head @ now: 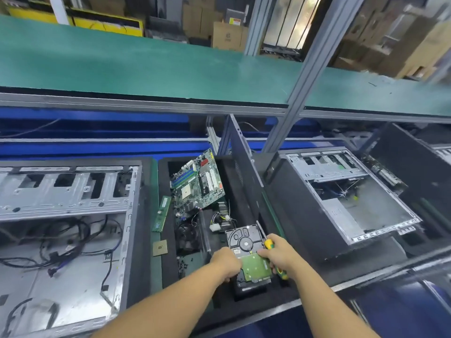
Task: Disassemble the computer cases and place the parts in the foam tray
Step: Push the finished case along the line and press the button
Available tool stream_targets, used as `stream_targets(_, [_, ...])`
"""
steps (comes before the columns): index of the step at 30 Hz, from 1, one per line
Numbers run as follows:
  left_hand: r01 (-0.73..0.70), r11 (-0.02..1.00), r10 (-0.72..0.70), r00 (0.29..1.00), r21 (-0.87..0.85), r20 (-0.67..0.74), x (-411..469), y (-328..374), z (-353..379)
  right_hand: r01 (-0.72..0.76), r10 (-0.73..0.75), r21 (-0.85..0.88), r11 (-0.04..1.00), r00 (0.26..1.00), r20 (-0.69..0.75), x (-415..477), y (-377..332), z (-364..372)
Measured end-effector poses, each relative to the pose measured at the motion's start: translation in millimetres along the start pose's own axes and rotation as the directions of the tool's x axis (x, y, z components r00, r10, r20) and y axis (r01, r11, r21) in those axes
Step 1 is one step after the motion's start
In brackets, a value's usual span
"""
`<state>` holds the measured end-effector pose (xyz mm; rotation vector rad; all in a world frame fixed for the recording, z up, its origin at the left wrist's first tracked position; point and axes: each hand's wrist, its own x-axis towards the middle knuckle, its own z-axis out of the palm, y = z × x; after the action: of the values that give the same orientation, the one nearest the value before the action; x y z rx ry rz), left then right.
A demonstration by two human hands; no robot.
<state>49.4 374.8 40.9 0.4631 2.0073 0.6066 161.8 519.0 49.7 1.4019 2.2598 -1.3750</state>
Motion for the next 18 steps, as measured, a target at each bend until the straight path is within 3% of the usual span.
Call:
stream_targets(6, [-0.071,0.921,0.074,0.997,0.383,0.008,8.0,3.2,-3.9,-0.006,-0.005,-0.175,0.985,0.998,-0.066,7.3,-3.1,8.9])
stream_targets(10, [-0.120,0.914,0.100,0.992,0.388,0.071,8.8,-3.3,-8.9,-0.131,0.144,-0.255,0.958,0.989,0.033,9.6,-4.4,8.6])
stream_targets(14, [-0.134,0.907,0.120,0.991,0.399,0.058,0.6,-11.8,-7.6,-0.146,0.180,-0.331,0.932,0.981,0.075,9.6,-9.7,6.2])
stream_targets(16, [-0.144,0.901,0.138,0.989,0.408,0.044,-6.9,-12.3,-11.2,-0.148,0.175,-0.386,0.910,0.984,0.036,6.4,-15.2,7.4])
stream_targets(18, [-0.202,0.893,0.220,0.975,0.402,0.002,-17.4,-12.2,-22.9,-0.091,0.061,-0.460,0.883,0.995,-0.080,0.2,-22.8,11.2])
